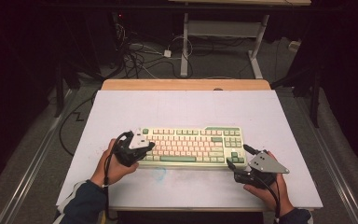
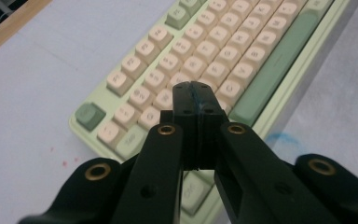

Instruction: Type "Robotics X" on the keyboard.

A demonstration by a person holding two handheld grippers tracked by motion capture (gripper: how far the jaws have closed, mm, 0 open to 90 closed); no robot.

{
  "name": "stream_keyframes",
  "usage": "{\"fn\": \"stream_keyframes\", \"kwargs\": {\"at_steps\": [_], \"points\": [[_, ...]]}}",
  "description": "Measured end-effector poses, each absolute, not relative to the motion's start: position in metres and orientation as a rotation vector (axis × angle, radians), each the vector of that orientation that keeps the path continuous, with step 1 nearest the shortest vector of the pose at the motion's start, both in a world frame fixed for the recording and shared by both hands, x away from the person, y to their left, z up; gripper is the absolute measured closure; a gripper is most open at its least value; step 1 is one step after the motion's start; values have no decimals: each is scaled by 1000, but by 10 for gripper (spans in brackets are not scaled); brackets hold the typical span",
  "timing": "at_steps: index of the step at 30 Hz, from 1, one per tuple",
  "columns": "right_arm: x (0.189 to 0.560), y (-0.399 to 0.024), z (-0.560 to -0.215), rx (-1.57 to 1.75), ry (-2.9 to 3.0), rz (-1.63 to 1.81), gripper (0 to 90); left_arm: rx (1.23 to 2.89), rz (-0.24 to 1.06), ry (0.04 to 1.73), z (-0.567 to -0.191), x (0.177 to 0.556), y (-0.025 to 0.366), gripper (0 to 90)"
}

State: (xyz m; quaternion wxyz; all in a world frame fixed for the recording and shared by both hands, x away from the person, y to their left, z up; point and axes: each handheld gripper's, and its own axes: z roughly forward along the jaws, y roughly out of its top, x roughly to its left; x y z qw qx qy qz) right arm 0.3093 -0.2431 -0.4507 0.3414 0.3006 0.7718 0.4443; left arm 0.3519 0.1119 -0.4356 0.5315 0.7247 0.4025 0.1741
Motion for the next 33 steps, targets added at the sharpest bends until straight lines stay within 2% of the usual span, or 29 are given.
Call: {"fn": "stream_keyframes", "kwargs": {"at_steps": [13,33], "points": [[311,-238,-458,775,2052,1126,237,1827,417,908,-444,375,56,873],[311,-236,-461,767,2079,1104,239,1870,417,946,-462,395,38,866]]}}
